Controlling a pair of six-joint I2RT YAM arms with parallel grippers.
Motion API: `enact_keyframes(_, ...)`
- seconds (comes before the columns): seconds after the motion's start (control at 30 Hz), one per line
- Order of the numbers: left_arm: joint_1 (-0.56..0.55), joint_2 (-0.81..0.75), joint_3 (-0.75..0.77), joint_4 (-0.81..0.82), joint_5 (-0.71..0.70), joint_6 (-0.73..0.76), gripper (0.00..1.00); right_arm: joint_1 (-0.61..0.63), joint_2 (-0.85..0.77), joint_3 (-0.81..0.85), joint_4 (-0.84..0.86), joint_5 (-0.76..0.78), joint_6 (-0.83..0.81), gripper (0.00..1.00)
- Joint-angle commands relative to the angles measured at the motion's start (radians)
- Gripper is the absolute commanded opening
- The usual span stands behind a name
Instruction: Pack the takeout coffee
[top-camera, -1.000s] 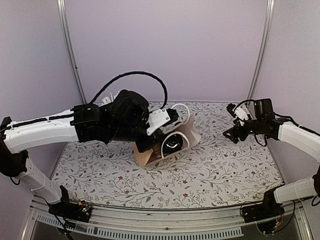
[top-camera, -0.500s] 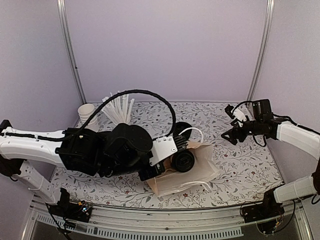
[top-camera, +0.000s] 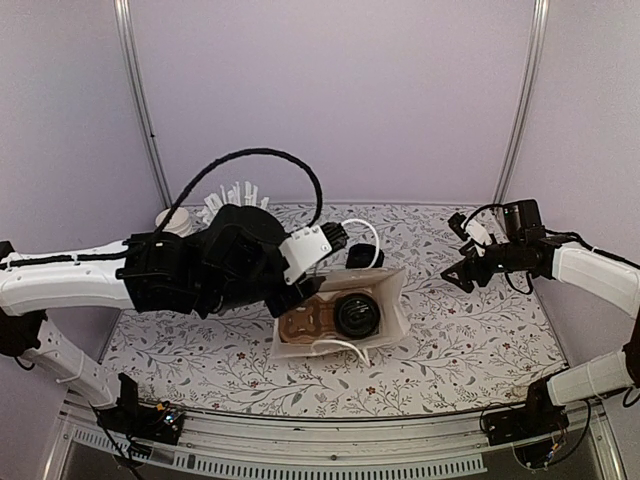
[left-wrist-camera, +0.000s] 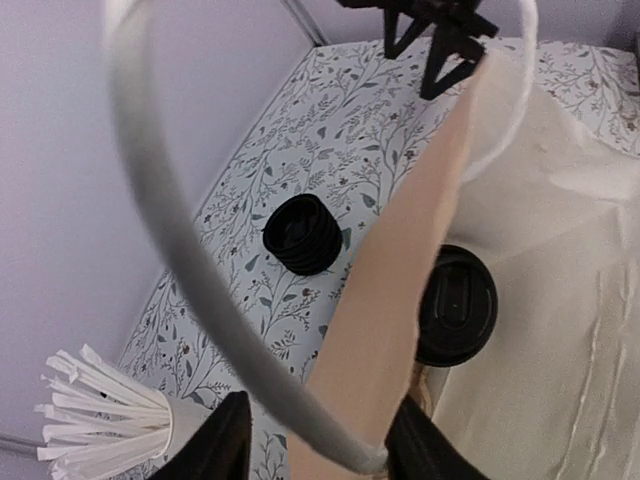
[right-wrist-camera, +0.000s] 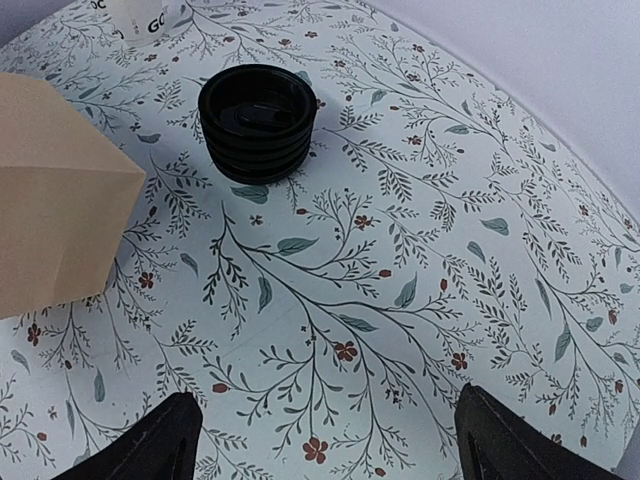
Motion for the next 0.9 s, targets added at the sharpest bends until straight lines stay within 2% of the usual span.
enact_keyframes(0.0, 0.134, -0.05, -0.027, 0.088, 0.044, 0.06, 0.59, -0.003, 0.003, 0.013, -0.015, -0.028, -0.008, 0.91)
enact_keyframes(0.13, 0.213, -0.063, -0.016, 0.107, 0.05, 0.051, 0.68, -0.003, -0.001, 0.013, -0.02, -0.038, -0.009, 0.92)
enact_keyframes(0.37, 0.31, -0.138, -0.06, 0.14, 0.153, -0.008, 0.71, -0.004, 0.005, 0.013, -0.022, -0.053, -0.012, 0.92)
enact_keyframes(0.67, 0.369, -0.295, -0.238, 0.231, 0.163, -0.173, 0.74, -0.003, 0.023, 0.02, -0.025, -0.045, -0.015, 0.92)
enact_keyframes(0.87, 0.451, -0.364, -0.348, 0.247, 0.131, -0.324, 0.8, -0.003, 0.004, 0.027, 0.01, 0.056, 0.016, 0.99)
